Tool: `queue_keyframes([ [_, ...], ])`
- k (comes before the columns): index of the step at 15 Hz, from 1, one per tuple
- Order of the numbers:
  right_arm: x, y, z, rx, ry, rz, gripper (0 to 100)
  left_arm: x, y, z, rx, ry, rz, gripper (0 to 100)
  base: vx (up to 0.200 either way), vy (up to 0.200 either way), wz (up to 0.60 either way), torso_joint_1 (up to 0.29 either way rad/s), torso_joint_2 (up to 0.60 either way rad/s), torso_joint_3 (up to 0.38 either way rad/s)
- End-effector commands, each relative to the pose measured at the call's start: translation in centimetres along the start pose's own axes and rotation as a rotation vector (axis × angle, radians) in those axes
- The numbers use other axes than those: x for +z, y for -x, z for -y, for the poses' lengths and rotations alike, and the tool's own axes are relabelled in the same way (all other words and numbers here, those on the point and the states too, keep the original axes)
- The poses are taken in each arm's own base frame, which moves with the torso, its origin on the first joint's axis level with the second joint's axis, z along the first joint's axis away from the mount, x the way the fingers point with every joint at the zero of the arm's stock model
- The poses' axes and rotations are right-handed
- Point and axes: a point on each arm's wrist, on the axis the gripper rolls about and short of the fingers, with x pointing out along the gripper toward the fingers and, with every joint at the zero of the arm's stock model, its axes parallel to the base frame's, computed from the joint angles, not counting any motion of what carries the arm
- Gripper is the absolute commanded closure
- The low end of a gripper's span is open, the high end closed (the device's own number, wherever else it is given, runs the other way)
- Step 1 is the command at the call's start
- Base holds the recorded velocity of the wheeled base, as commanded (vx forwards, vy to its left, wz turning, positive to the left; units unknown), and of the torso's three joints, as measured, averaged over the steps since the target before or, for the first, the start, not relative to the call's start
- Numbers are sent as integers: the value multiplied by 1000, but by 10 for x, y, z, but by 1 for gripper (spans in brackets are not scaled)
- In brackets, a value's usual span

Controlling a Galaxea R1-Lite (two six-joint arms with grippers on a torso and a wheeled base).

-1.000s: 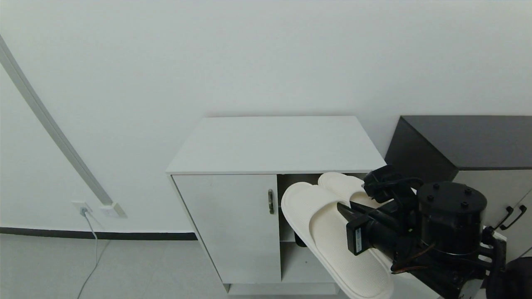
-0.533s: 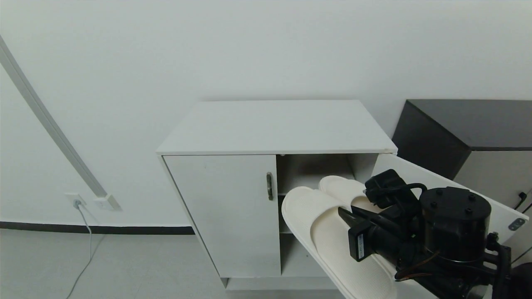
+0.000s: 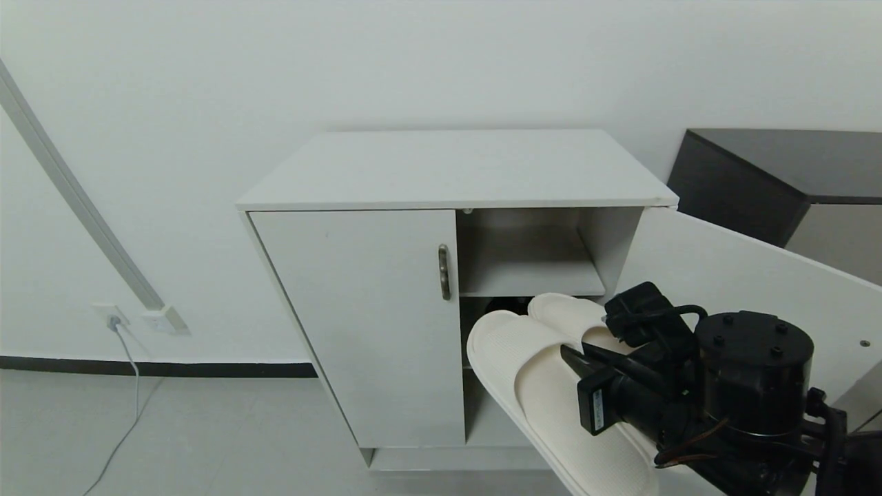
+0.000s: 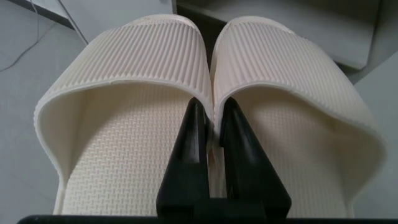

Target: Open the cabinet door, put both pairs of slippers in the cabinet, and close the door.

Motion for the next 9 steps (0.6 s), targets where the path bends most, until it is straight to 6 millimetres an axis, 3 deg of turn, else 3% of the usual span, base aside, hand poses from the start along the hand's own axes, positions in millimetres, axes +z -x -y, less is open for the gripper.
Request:
queue_keyframes([
  [1,-1,-1,0,-1,0,-3,100,0,0,0,1,0,-1,100,0,0,0,-178,496,325],
  [9,-1,-1,0,-1,1,-4,100,0,0,0,1,0,-2,100,0,0,0,-129,472,337],
])
